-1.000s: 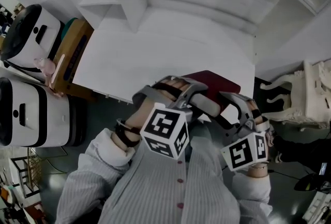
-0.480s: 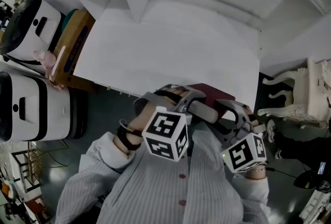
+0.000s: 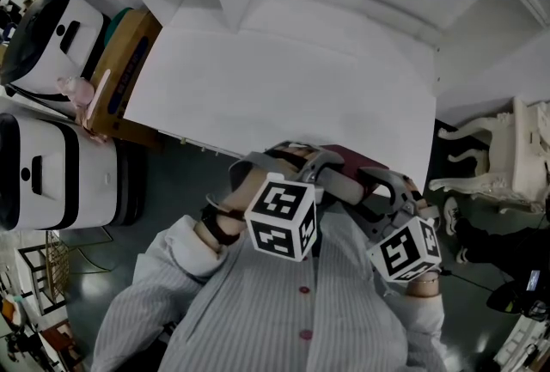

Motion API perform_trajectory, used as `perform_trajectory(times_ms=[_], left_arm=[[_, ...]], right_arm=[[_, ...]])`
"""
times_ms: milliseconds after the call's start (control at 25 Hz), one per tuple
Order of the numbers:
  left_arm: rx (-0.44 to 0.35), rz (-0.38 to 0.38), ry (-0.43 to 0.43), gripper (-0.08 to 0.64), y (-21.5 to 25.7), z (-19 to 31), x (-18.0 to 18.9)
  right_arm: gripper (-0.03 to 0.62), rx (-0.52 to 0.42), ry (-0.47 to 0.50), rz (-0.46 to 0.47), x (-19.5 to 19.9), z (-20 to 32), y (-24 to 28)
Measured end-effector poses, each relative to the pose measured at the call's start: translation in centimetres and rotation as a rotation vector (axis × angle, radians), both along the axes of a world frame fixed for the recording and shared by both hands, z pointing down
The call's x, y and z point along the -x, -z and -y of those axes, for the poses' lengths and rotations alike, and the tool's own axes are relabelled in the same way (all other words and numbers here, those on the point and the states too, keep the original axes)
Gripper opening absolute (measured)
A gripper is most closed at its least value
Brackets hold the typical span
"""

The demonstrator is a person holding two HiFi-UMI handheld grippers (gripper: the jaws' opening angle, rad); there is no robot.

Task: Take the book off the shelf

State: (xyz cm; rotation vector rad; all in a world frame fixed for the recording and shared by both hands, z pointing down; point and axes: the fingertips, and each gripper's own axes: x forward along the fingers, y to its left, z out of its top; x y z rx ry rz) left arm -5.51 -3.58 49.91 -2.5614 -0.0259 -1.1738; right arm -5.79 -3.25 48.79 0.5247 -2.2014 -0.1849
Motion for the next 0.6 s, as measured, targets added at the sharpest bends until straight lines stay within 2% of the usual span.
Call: perform_trajectory(times_ms=[600], left_arm=[[0.022, 0.009, 0.006, 0.250, -0.67, 0.49, 0.37]], right_arm=[[0.233, 0.020, -0.001, 0.015, 0.44, 0.61, -0.59]])
